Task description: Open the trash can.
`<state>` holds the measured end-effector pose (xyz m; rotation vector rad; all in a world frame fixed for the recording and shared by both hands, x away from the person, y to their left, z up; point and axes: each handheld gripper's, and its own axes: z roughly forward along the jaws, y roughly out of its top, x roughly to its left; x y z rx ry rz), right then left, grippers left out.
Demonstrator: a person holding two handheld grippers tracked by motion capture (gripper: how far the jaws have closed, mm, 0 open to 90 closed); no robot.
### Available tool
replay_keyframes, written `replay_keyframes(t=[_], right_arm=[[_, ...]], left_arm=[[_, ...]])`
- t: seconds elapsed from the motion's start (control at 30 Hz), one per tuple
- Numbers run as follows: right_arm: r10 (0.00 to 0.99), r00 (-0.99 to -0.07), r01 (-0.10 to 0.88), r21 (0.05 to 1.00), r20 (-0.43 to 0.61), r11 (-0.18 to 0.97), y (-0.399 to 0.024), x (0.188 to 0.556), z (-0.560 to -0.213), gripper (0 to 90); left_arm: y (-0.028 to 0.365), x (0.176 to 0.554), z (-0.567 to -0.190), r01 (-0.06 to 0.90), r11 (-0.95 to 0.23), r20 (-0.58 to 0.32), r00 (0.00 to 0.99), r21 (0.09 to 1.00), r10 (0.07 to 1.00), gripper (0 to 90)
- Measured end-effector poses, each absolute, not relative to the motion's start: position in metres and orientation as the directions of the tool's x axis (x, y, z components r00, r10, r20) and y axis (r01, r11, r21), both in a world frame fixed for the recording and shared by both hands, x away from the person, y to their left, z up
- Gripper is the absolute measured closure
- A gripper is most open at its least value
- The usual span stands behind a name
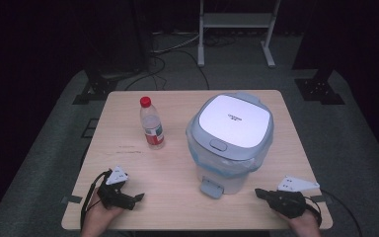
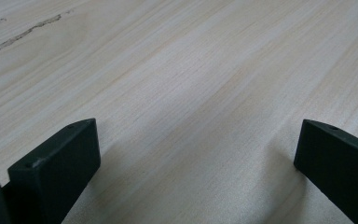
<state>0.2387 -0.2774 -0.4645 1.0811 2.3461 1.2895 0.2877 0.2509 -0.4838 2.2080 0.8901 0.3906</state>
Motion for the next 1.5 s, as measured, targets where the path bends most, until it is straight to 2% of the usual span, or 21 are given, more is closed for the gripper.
replay_keyframes(t=[0.63, 1.5], right_arm=[[0.631, -0.766, 0.435, 0.823, 0.124, 0.365, -0.246, 0.235, -0.459, 89.8], [0.546, -0.836, 0.326, 0.852, 0.058, 0.409, -0.191, 0.234, -0.455, 89.8]], left_arm=[[0.251, 0.288, -0.484, 0.483, -0.507, 0.013, 0.715, 0.714, 0.699, 0.0], [0.251, 0.288, -0.484, 0.482, -0.508, 0.014, 0.715, 0.714, 0.699, 0.0]])
